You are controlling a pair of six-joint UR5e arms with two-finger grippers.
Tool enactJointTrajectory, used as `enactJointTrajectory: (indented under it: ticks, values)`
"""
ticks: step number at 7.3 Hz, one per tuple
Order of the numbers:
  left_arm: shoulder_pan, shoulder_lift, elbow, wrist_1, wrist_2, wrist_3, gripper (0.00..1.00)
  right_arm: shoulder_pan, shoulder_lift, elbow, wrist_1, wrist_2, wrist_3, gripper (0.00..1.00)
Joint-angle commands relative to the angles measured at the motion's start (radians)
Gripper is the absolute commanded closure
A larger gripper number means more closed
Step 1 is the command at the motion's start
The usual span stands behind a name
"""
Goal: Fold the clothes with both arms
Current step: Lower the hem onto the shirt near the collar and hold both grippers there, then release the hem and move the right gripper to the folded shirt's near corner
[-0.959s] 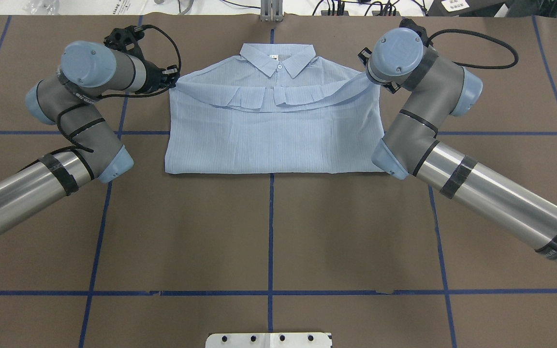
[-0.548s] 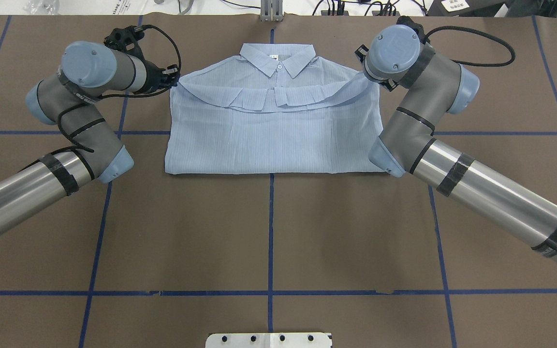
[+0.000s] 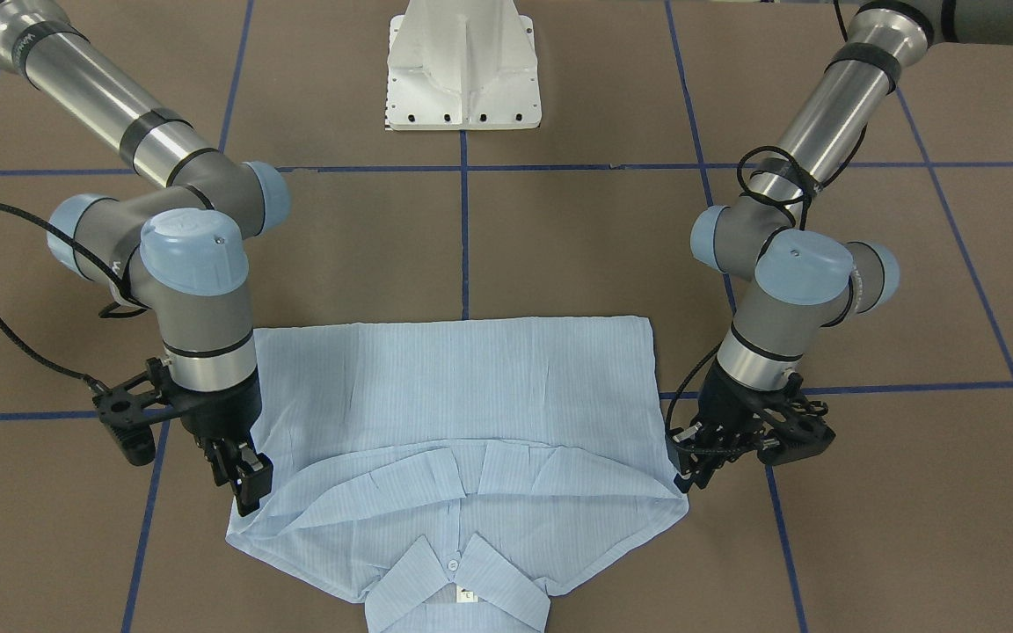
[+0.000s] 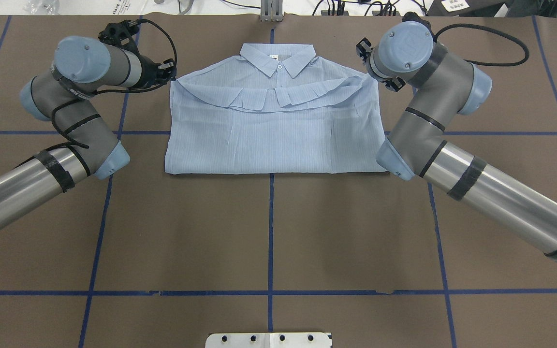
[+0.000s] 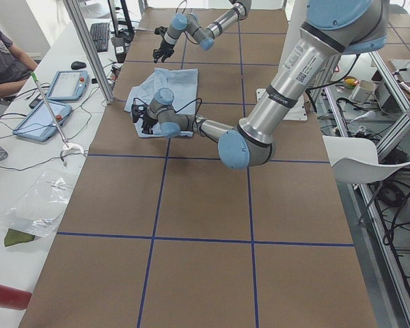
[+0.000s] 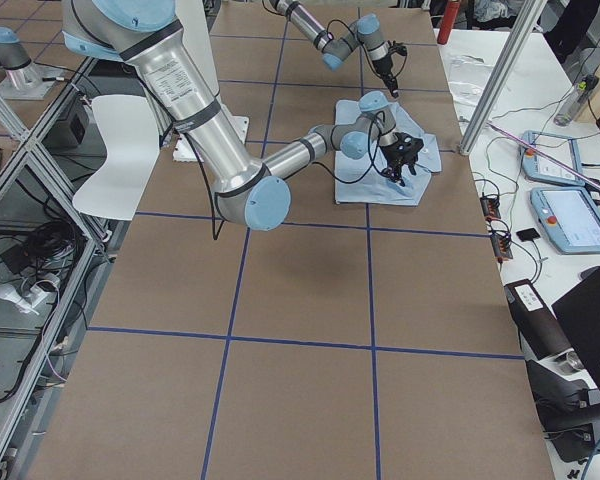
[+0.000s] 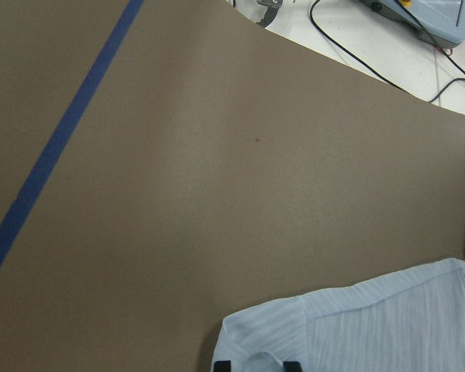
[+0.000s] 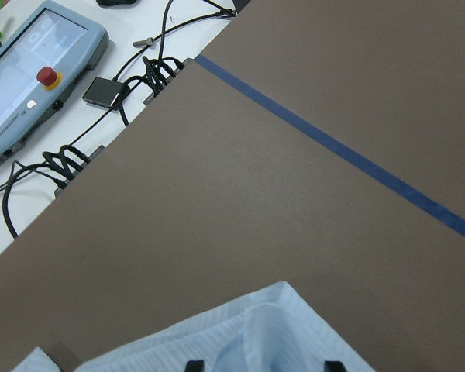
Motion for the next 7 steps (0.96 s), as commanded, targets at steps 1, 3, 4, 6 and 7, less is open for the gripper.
enactJointTrajectory:
  ticks: [1, 3, 4, 6, 7]
  values:
    - [-0.004, 0.01, -0.008, -0.001, -0.001, 0.0, 0.66, -0.059, -0.188, 0.21, 0.002, 0.018, 0.012, 0.33]
    - [-0.004, 0.011, -0.009, -0.001, -0.001, 0.0, 0.66, -0.126, -0.256, 0.283, 0.0, 0.018, 0.074, 0.32]
    - [-0.004, 0.011, -0.009, -0.001, -0.001, -0.002, 0.66, -0.148, -0.281, 0.291, 0.003, 0.02, 0.076, 0.32]
    - [-0.004, 0.011, -0.009, -0.001, -0.001, -0.002, 0.66, -0.201, -0.31, 0.294, 0.005, 0.014, 0.125, 0.32]
    - [-0.004, 0.011, -0.009, -0.001, 0.001, 0.0, 0.66, -0.209, -0.327, 0.309, 0.005, 0.02, 0.125, 0.32]
